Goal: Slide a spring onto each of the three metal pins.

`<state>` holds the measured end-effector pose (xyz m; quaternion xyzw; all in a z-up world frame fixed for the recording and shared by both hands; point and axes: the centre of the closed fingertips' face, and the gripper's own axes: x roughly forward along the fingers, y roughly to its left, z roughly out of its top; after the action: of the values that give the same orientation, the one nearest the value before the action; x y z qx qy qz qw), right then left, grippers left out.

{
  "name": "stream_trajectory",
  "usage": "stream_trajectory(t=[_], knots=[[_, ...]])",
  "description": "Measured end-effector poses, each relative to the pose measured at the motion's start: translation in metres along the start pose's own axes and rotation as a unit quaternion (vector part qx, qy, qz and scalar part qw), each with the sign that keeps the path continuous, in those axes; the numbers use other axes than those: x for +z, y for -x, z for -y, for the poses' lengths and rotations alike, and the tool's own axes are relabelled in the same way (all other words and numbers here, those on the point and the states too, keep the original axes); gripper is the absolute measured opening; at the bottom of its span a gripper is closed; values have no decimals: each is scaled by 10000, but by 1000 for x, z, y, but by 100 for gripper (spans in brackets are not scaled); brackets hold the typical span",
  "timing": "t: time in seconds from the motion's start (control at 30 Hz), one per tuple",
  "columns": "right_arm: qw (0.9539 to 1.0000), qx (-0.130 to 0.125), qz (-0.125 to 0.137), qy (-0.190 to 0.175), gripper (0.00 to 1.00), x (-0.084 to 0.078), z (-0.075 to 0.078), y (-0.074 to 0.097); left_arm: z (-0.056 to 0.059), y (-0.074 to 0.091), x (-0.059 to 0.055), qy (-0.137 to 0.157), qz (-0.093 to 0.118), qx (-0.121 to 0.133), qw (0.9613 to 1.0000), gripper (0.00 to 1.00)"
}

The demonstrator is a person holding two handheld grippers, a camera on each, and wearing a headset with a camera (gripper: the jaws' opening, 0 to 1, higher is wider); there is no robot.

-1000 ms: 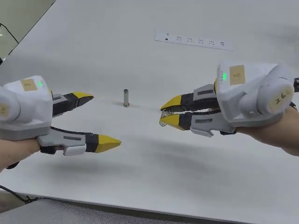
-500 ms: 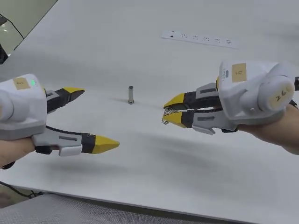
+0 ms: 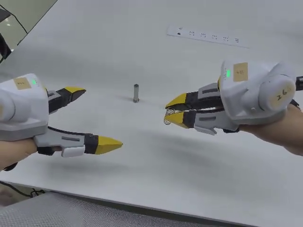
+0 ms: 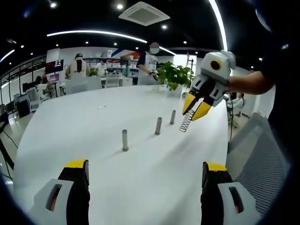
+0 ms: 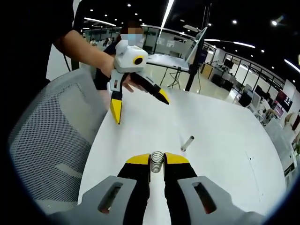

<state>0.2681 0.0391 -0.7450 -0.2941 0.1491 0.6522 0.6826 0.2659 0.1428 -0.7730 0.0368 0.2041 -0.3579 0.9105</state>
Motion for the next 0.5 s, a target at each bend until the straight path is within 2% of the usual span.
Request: stream_trajectory(t=[0.23, 0.5], knots=[[9996, 171, -97, -184, 8, -3, 2, -8, -1, 1, -4, 37, -19, 16, 10000, 98], [9985, 347, -149, -392, 8, -2, 7, -17, -4, 2, -3, 74, 10, 32, 10000, 98]])
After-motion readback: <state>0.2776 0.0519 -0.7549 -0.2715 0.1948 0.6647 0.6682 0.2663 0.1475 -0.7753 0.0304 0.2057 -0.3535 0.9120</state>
